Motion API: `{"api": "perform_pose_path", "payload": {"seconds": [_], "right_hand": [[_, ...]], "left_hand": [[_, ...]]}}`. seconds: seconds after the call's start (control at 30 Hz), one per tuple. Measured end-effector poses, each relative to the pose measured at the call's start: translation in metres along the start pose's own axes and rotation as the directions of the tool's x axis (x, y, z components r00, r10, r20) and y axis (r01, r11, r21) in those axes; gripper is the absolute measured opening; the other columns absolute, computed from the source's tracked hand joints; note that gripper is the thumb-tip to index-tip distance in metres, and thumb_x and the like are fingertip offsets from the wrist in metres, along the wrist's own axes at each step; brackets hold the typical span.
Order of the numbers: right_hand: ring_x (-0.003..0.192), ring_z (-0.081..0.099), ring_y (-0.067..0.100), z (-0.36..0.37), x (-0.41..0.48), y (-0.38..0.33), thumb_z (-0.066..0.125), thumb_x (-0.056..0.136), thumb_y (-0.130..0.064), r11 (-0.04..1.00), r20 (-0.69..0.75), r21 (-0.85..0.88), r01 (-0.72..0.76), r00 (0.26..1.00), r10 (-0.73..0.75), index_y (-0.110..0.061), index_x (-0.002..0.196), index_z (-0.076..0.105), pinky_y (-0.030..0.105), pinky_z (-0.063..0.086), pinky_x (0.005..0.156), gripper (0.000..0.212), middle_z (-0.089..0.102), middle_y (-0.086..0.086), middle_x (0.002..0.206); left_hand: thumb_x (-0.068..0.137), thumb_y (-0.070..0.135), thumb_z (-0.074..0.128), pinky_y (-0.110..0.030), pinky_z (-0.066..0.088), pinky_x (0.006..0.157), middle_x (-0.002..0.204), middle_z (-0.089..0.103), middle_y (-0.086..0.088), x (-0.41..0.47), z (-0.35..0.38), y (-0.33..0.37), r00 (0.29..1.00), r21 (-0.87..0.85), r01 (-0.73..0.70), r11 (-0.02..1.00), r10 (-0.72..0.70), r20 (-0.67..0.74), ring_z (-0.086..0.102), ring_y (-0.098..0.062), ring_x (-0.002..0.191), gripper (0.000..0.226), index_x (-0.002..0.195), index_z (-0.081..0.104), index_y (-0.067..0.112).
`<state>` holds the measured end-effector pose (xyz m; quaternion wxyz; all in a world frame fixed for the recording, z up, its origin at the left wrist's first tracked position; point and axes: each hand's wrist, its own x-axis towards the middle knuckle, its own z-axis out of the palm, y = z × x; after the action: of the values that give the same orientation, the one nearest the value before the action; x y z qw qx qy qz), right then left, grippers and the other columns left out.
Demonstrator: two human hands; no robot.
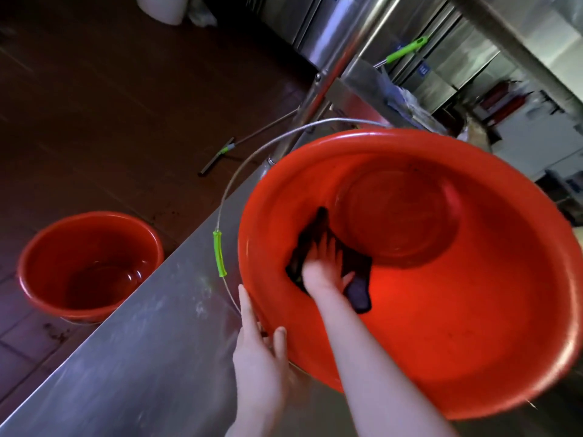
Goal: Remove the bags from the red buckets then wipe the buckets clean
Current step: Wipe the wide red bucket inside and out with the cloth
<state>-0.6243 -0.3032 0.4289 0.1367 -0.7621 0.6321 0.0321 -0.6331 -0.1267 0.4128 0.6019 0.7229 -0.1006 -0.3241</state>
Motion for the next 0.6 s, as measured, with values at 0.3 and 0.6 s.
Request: {"api": "perform_pose_path", "payload": {"seconds": [0.3, 0.6], "right_hand": [[0.149, 0.001, 0.012, 0.03, -0.058, 0.025, 0.024, 0.099, -0.053, 0.893, 0.038, -0.297, 0.337, 0.939, -0.342, -0.04, 0.153, 0.004, 0.058, -0.002, 0.116, 0.059, -0.001, -0.014, 0.162], [0.149, -0.002, 0.011, 0.02, -0.068, 0.05, 0.018, 0.1, -0.055, 0.892, 0.065, -0.31, 0.33, 0.943, -0.326, -0.041, 0.152, -0.002, 0.057, -0.002, 0.117, 0.058, -0.004, -0.015, 0.162]], "left_hand": [[0.087, 0.038, 0.061, -0.037, 0.055, 0.071, 0.085, 0.073, -0.007, 0.012, -0.054, 0.04, 0.997, 0.497, -0.077, 0.865, 0.057, 0.054, 0.069, -0.032, 0.085, 0.012, 0.093, 0.065, 0.028], [0.076, -0.011, 0.061, -0.044, 0.052, 0.08, 0.129, 0.046, -0.012, 0.077, -0.06, 0.059, 0.846, 0.501, -0.487, 0.715, 0.529, 0.067, 0.057, -0.034, 0.103, 0.052, 0.118, 0.061, 0.018]]}}
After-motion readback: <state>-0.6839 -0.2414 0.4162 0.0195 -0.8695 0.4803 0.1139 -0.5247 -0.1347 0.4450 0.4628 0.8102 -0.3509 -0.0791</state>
